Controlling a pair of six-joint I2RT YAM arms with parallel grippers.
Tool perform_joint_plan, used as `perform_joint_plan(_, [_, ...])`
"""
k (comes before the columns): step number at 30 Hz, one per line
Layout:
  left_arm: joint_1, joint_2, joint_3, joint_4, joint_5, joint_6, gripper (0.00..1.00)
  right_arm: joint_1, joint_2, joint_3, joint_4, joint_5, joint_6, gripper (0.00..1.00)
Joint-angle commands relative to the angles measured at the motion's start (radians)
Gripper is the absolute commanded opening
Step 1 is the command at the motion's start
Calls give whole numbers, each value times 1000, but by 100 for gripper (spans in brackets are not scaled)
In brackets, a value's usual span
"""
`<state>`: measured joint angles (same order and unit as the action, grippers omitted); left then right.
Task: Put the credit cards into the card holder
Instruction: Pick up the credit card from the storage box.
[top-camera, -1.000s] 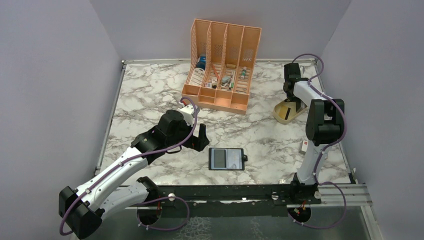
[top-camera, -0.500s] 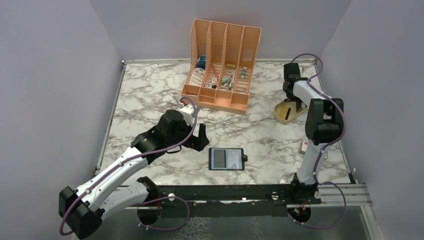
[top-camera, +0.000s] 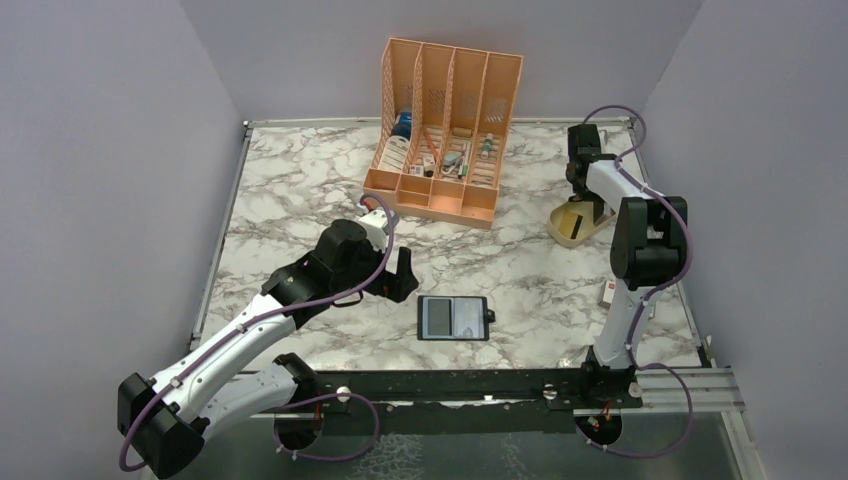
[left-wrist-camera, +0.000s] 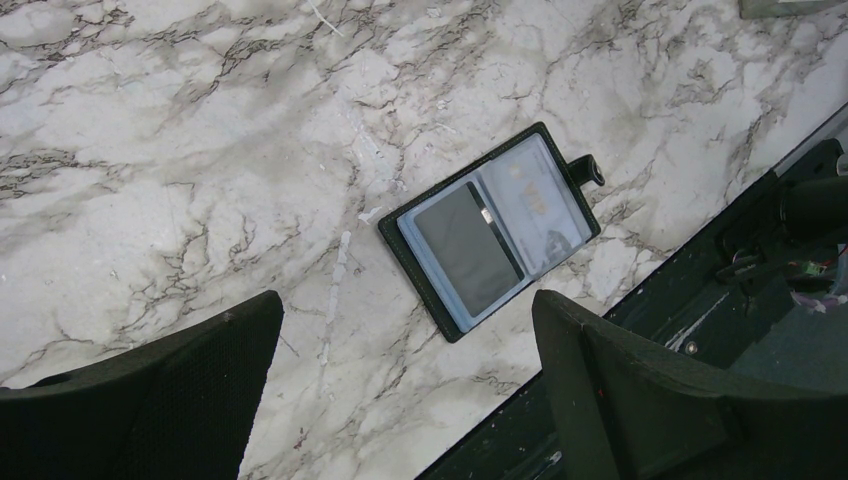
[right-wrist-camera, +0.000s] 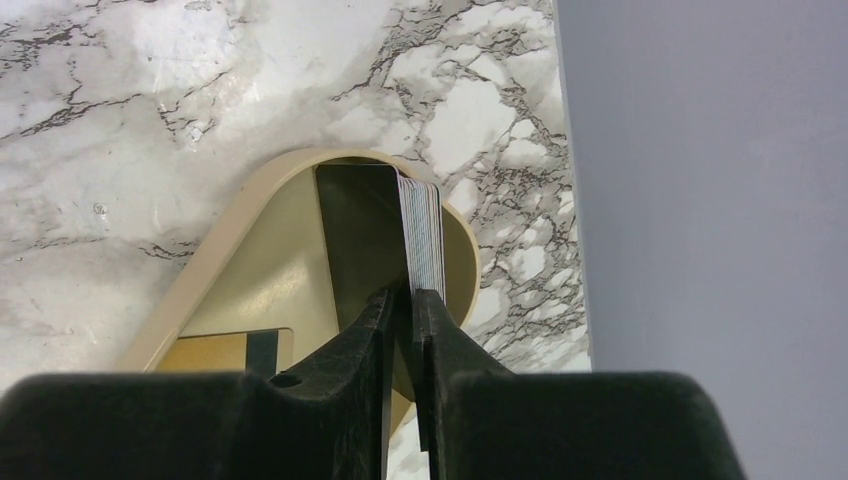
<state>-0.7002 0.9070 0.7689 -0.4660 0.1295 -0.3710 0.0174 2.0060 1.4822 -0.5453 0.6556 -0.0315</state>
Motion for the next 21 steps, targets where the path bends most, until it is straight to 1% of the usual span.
perform_joint_plan(1, [7, -13, 12, -4, -9, 7, 99, -8, -21, 30, 7, -18, 2, 9])
perform_joint_plan(4, [10, -12, 14, -5, -10, 8, 99, -9, -32, 37, -12, -40, 13, 2])
perform_joint_plan(5, [11, -12, 13, -6, -9, 9, 99, -7, -36, 43, -29, -56, 26, 1])
perform_joint_plan(10, [16, -4, 17, -19, -37, 4, 99, -5, -89, 66, -94, -187, 84, 1])
perform_joint_plan(13, [18, -2, 25, -36, -71, 2, 99, -5, -126, 62, -129, -218, 104, 1])
perform_joint_plan(21, [19, 0, 20, -34, -68, -9, 98, -5, -192, 23, -157, -180, 136, 1])
